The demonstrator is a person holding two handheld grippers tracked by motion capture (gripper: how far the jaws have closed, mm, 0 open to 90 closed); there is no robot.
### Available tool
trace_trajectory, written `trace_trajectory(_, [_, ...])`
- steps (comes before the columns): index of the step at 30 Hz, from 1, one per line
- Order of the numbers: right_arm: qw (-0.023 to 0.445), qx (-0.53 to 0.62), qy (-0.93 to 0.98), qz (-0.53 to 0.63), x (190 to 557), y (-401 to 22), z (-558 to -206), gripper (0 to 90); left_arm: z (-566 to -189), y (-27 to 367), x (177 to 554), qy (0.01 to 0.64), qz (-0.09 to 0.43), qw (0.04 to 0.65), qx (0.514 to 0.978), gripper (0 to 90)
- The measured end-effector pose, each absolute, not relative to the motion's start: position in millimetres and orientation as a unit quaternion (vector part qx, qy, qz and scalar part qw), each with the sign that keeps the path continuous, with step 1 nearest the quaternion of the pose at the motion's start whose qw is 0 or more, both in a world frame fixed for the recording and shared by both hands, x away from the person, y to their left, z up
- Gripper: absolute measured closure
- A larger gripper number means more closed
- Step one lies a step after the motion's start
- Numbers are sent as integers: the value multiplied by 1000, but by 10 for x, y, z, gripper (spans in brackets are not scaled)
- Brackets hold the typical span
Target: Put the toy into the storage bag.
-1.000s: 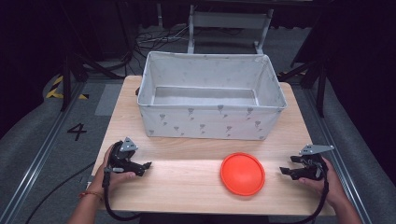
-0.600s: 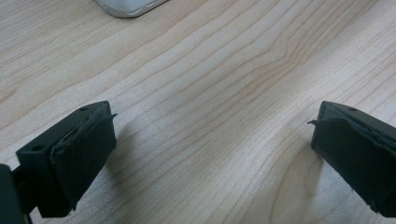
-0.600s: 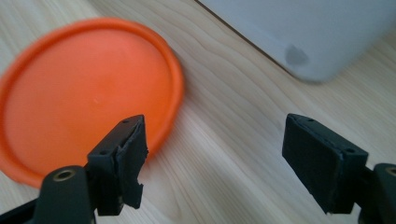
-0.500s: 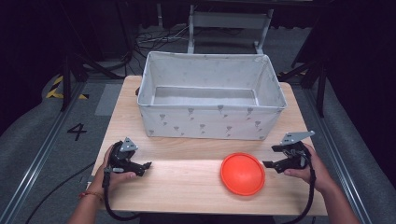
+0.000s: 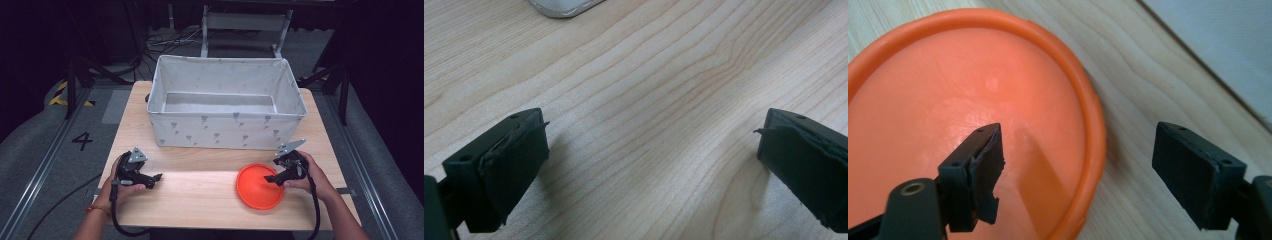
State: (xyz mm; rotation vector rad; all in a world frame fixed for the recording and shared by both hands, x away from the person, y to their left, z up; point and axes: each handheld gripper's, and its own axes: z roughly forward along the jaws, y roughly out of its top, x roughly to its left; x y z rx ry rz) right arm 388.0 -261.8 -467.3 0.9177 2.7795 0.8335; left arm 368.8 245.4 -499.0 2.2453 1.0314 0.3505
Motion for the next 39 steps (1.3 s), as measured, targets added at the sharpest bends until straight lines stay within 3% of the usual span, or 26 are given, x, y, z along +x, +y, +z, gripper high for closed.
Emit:
trace_trajectory(9, [19, 291, 921, 259, 3855, -2598, -4776, 209, -4990, 2454, 3688, 392, 133, 317, 853, 4])
trace_trajectory(16, [32, 277, 924, 261, 3803, -2548, -4814, 154, -4990, 2455, 3688, 392, 134, 317, 853, 4])
trace_trajectory(18, [36, 266, 928, 260, 3757, -2508, -4802, 222, -4990, 2456, 3689, 391, 133, 317, 854, 4])
trace_trajectory(22, [40, 277, 924, 259, 3740, -2477, -4793, 268, -4990, 2456, 3688, 391, 132, 317, 854, 3])
trace_trajectory(29, [27, 317, 903, 288, 3840, -2588, -4774, 581, -4990, 2455, 3688, 391, 132, 317, 854, 3])
trace_trajectory(39, [12, 310, 900, 307, 3882, -2645, -4621, 757, -4989, 2457, 3691, 390, 133, 317, 854, 3])
